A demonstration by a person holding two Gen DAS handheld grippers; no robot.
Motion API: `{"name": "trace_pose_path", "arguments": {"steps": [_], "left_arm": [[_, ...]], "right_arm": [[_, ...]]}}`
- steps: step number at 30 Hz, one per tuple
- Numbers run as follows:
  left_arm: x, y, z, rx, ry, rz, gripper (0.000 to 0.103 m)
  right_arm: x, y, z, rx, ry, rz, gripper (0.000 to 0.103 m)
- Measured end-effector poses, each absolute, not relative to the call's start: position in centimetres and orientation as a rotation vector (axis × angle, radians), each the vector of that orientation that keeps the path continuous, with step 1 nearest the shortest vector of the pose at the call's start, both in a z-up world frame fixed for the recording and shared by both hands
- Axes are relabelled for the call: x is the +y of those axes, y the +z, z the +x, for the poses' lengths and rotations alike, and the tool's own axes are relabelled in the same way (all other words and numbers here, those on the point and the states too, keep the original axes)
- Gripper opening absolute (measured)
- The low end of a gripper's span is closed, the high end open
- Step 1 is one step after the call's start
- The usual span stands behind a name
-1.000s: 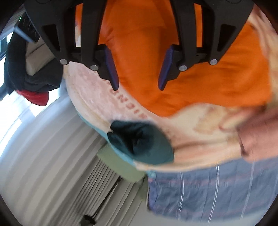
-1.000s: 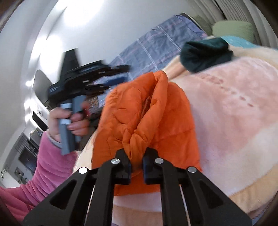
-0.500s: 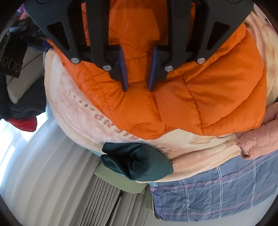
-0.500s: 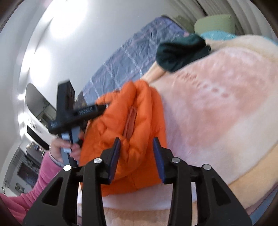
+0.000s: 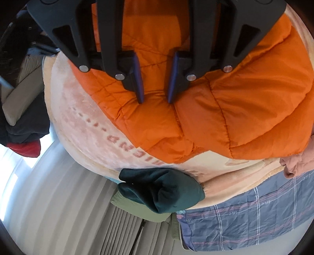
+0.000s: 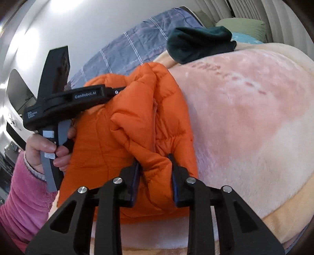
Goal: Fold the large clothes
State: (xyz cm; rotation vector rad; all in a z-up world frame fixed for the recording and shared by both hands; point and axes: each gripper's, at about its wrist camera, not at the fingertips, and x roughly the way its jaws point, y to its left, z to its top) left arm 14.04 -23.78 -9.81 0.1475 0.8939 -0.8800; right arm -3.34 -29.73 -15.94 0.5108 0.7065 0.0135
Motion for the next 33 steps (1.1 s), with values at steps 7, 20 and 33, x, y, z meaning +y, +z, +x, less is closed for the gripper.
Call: {"name": "trace_pose_path", "arguments": {"steps": [7,20,33], "left_arm": [[-24.8,-11.1,13.3,0.857,-0.851,0.236,0.026],[-24.5,-11.8,13.7,0.865,-0.863,0.211,0.026],[-24.5,-12.4,14.2,0.884,-0.861,0.196,0.026]], "right_arm": [[-29.5,-16.6,-3.4,0.714,0.021,0.490,0.027],[-29.2,-16.6,-3.0,0.718,0.022,0.450,0.029],[-28.5,-12.6,-4.3,0.620,-0.024,0.277,0.030]]}}
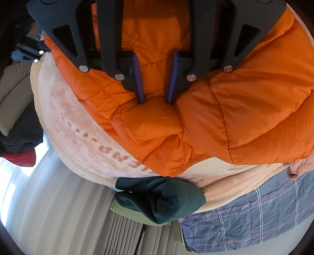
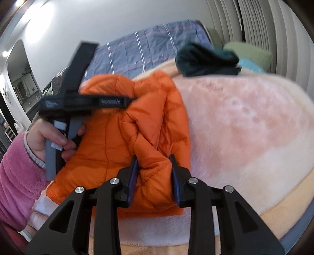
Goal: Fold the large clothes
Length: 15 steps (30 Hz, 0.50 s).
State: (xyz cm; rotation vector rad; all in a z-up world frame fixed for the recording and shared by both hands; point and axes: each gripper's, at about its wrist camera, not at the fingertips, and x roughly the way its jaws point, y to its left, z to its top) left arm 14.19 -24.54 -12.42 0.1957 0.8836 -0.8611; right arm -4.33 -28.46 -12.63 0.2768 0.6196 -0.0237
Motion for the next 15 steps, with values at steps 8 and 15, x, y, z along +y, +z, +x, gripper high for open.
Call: {"name": "trace_pose_path", "arguments": {"steps": [8,15], "left_arm": [[-24.2,-12.3,14.3,0.882,-0.864,0.181,0.026],[-24.2,-12.2,14.2,0.879,-0.865,0.177,0.026]], "right_arm": [[-27.9,-9.9,-4.2,0.474,0.060,0.296,0.022],[-28.3,-15.3,0.6,0.721,0.032,0.327,0.004]]}}
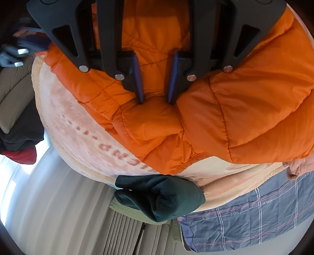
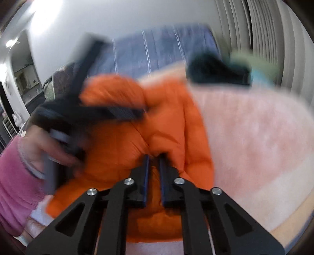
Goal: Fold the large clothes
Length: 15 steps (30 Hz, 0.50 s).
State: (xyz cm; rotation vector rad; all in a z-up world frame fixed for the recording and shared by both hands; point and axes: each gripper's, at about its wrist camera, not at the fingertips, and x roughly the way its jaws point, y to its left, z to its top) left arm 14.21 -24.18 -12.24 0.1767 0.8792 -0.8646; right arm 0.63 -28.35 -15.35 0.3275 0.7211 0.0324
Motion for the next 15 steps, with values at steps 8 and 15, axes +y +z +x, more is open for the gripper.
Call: {"name": "trace_pose_path", "arguments": {"steps": [8,15], "left_arm": [[-24.1,-12.6,14.8,0.903,-0.905,0.140,0.026],[-24.0,-12.6,14.6,0.886,-0.897,0.146,0.026]], "right_arm": [[-27.5,-16.3,1.2,0.755,0.004,0.295,0.003],[-27.7,-16.2,1.1,0.767,0.025,0.276,0.003]]}}
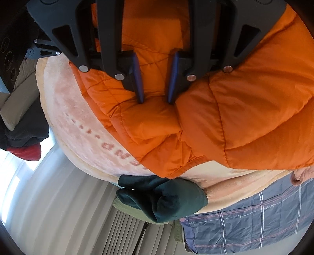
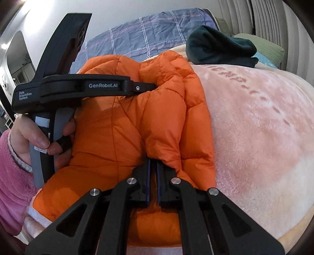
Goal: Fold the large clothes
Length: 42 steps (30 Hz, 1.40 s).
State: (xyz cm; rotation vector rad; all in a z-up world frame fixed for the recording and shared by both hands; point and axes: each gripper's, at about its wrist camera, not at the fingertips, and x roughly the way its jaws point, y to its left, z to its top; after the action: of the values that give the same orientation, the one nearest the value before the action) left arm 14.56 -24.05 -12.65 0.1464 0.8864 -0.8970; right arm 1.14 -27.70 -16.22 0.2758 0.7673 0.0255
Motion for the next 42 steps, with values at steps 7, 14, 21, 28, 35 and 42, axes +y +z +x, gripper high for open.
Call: {"name": "trace_pose_path", "arguments": {"steps": [7,14,21,28,35,42], "left_arm": [[-24.2,-12.4,14.1,0.871,-0.871,0.186,0.027],[-24.0,-12.4,14.4,0.873,-0.879,0.175,0.026],[-23.6,-12.2,14.8,0.883,-0.893,0.170,0.028],[-18.1,-7.7,16.8,0.773,-0.829,0.046,0.027],[-11.7,-11.7,22.0,0.883,-0.691,-0.002,0.003],[-12.5,-15.7,21.8,0.884,-0.677,0.037,0.003]], "right_arm": [[-27.9,-11.6,-0.7,0.666,0.037,0.285,0.008],[-29.4,-13.9,3.8,0.734,0.022,0.290,0.003],[-29.5,-16.3,4.0,0.750,0.041,0.325,0.001],[-29.5,-16.8,3.7,0.748,0.055,0.354,0.001],[-29.4,-16.7,4.4,0.743,0.045,0.309,0.000],[-29.8,-16.8,4.9,0.751,0.050,0.317,0.000]]}}
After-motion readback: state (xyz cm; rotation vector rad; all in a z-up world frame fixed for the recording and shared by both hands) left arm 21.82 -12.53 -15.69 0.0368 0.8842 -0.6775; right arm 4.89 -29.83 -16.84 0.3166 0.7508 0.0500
